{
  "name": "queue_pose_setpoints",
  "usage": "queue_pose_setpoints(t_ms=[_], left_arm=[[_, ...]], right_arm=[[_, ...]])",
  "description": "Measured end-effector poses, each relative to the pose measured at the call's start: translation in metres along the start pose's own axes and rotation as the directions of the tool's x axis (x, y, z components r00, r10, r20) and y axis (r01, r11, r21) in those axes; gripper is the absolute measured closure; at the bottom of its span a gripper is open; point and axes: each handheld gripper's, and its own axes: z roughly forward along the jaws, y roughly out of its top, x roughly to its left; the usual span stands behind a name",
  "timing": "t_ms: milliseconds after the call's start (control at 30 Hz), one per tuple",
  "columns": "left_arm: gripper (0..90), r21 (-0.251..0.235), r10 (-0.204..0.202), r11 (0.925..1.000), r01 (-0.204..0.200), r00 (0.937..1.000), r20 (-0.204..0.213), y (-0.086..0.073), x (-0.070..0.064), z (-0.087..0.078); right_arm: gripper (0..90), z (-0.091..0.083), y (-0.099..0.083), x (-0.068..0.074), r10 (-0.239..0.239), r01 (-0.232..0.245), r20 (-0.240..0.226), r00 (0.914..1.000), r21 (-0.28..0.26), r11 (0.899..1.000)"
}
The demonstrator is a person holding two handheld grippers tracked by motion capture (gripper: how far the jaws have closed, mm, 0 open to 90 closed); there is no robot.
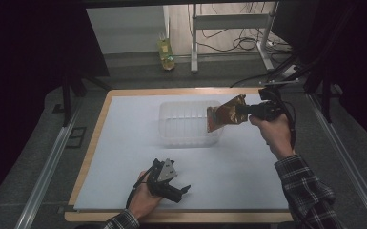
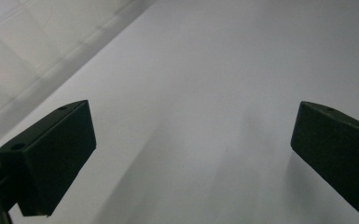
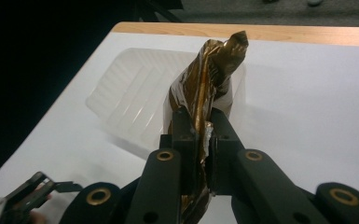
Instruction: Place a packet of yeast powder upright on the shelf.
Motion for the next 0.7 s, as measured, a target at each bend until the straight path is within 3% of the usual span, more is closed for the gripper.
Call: queue_pose_setpoints(t_ms=[267,700], left_arm=[[0.0,0.0,-0.002,1.0,0.002,1.0,0.004,0.0,0.0,-0.001],[0.0,0.0,0.001,1.0,-0.001,1.0,0.007,0.0,0.001,-0.001]], right_arm=[[83.5,0.022,0.005,0.006,-0.028,0.027,0.054,0.9982,0.029,0.999],[83.5,0.045,0.011,0.012,-0.026,0.021,0.065,0.9976,0.068,0.997]])
